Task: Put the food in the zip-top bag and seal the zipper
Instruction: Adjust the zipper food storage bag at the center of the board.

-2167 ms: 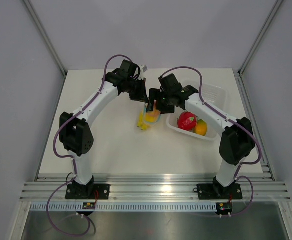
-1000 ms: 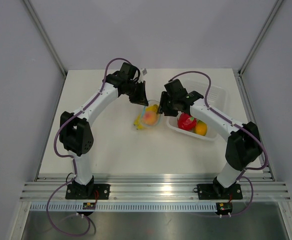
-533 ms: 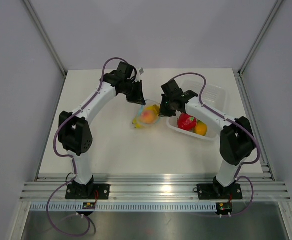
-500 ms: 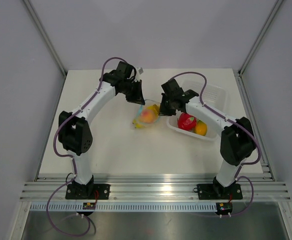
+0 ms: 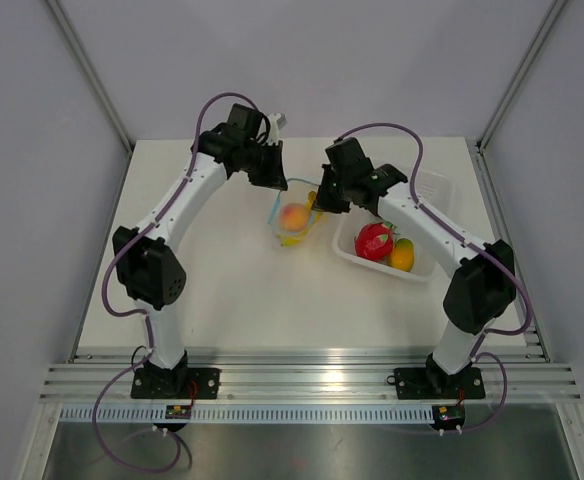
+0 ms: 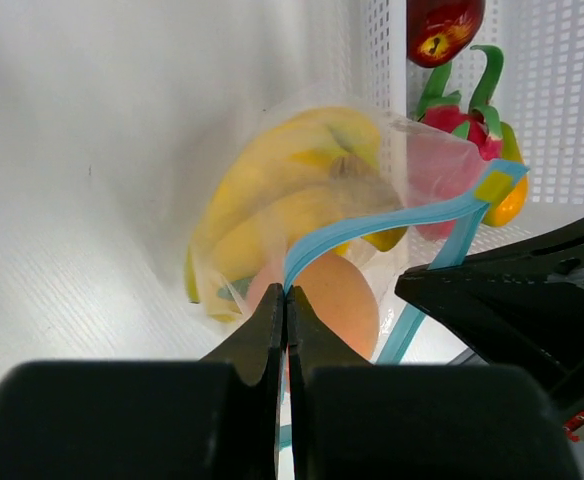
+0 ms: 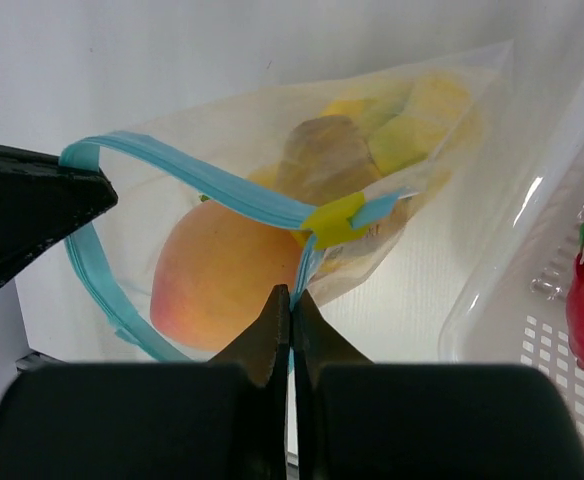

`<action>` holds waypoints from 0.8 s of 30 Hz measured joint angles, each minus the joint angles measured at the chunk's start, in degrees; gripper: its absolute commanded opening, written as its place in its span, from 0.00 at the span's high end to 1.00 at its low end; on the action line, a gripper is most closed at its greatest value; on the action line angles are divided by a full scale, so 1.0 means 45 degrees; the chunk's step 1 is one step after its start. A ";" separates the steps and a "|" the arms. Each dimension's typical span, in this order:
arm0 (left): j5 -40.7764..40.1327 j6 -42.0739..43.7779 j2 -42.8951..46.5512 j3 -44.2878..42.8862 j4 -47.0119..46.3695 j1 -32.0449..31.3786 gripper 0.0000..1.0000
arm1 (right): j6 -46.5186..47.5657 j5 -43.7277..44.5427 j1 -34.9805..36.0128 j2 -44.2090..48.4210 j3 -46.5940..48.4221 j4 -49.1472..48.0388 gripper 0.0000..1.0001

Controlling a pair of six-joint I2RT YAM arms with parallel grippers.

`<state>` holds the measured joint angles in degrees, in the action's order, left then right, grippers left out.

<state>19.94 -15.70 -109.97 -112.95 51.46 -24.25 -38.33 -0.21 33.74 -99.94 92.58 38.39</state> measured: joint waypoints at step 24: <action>-0.4726 0.0539 -0.0646 -0.1481 0.2176 -0.0670 1.00 | -0.0233 -0.1511 -0.0335 -0.0228 0.1200 0.0607 1.00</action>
<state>-1.32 -13.28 -112.88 -119.61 61.25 -27.27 -39.38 -7.01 32.23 -100.97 97.97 41.12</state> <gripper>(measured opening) 0.005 0.011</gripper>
